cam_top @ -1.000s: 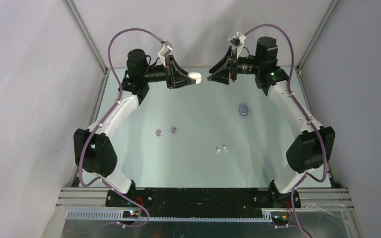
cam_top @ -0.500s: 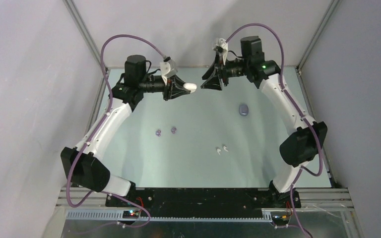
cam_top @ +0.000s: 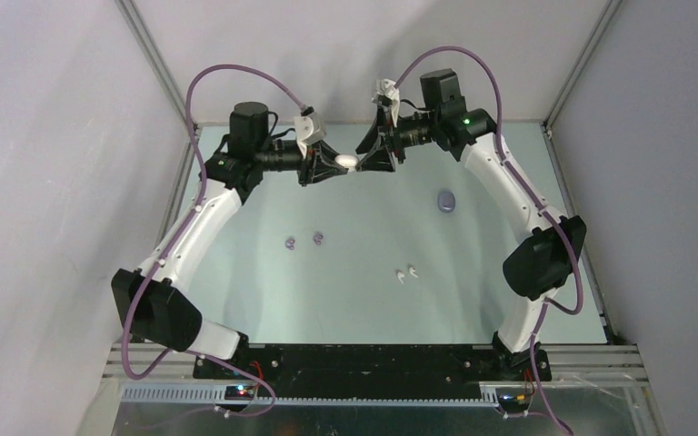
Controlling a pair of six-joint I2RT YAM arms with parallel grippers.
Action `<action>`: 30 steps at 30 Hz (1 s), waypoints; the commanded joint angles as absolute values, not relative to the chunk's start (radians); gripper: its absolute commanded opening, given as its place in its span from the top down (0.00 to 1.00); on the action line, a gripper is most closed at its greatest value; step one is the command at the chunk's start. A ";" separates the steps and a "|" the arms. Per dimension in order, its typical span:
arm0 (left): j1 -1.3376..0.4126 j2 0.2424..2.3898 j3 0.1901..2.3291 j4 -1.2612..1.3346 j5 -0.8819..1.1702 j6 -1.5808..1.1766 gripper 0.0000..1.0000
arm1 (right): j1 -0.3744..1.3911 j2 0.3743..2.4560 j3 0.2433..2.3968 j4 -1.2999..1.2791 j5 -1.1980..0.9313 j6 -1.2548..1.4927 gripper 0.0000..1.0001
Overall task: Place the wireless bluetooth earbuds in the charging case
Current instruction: Pick up the charging case at the center of the board.
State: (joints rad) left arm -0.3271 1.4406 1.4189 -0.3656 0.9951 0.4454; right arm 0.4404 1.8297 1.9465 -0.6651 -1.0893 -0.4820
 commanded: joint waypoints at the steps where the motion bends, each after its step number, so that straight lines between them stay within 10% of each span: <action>1: -0.331 1.445 1.424 -0.343 0.994 0.446 0.92 | 0.460 1.820 1.990 -0.668 -1.124 -0.505 0.46; 16: -0.337 1.466 1.430 -0.292 0.986 0.399 0.89 | 0.478 1.834 1.989 -0.620 -1.112 -0.439 0.67; 22: -0.322 1.445 1.385 -0.159 0.948 0.243 0.38 | 0.454 1.802 1.982 -0.583 -1.103 -0.382 0.76; 30: -0.278 1.415 1.196 0.365 1.087 -0.194 0.28 | 0.382 1.743 1.973 -0.494 -1.124 -0.223 0.78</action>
